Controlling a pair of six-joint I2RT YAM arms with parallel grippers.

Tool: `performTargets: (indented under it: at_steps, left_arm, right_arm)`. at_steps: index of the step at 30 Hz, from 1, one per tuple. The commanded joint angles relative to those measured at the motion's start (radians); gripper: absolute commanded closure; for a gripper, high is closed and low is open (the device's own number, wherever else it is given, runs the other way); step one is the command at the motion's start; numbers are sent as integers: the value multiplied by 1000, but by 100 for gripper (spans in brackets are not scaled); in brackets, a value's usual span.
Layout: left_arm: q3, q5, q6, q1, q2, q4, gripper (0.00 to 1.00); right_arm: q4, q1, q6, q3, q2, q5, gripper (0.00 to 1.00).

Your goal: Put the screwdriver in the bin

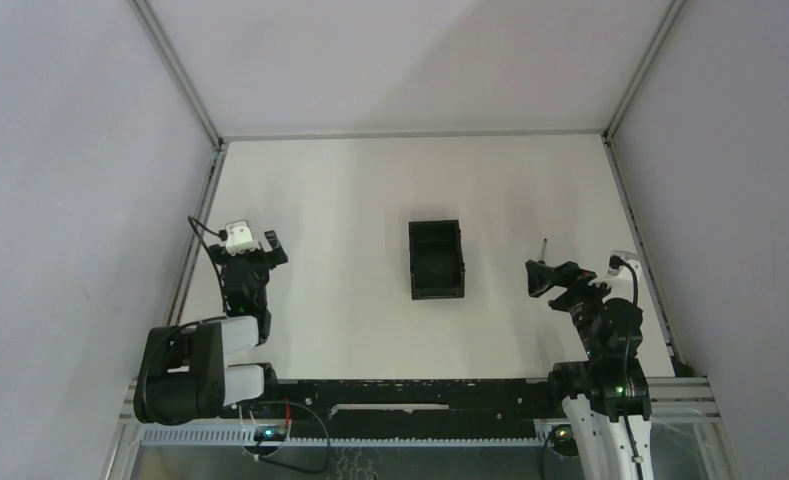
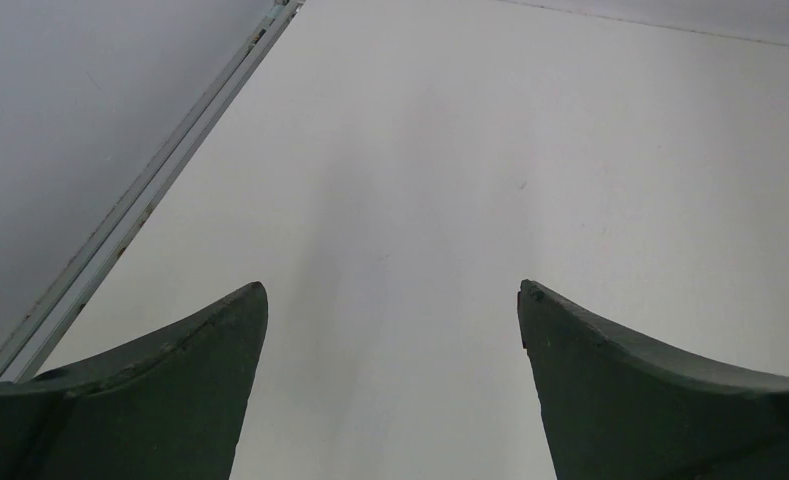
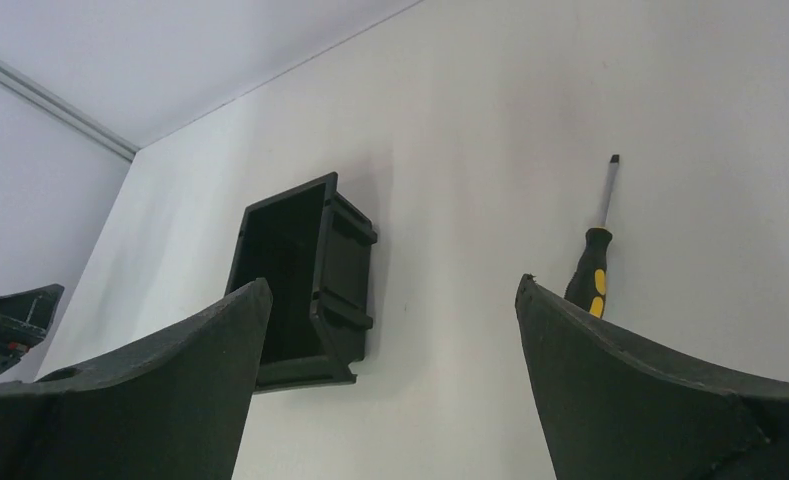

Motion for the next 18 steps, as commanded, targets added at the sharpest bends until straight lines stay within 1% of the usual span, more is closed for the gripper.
performTargets:
  at_steps: [1,5,8,10,13,16,17,18]
  left_arm:
    - [42,-4,18,-5,-1,39,0]
    - [42,-4,18,-5,-1,39,0]
    - [42,-4,18,-4,0,39,0]
    - [43,-5,18,-5,-1,39,0]
    - [42,-4,18,-5,-1,39,0]
    - [42,-4,18,-5,-1,39,0]
    - [42,-4,18,-5,-1,39,0]
    - [42,-5,18,-5,-1,40,0]
  right_arm:
    - [25,-1,28,-5,-8,14,0]
    - [26,-1,69,10,11,73,0]
    - [42,-2,13,48,35,8,0]
    - [55,-2,4,90,87,-10,1]
    - [-1,-1,-22,212,245,42,3]
    - [-101,-2,-82,380,476,89,4]
    - [-146,-2,-103,440,590,127,4]
    - [-191,-2,-118,495,644,161,4]
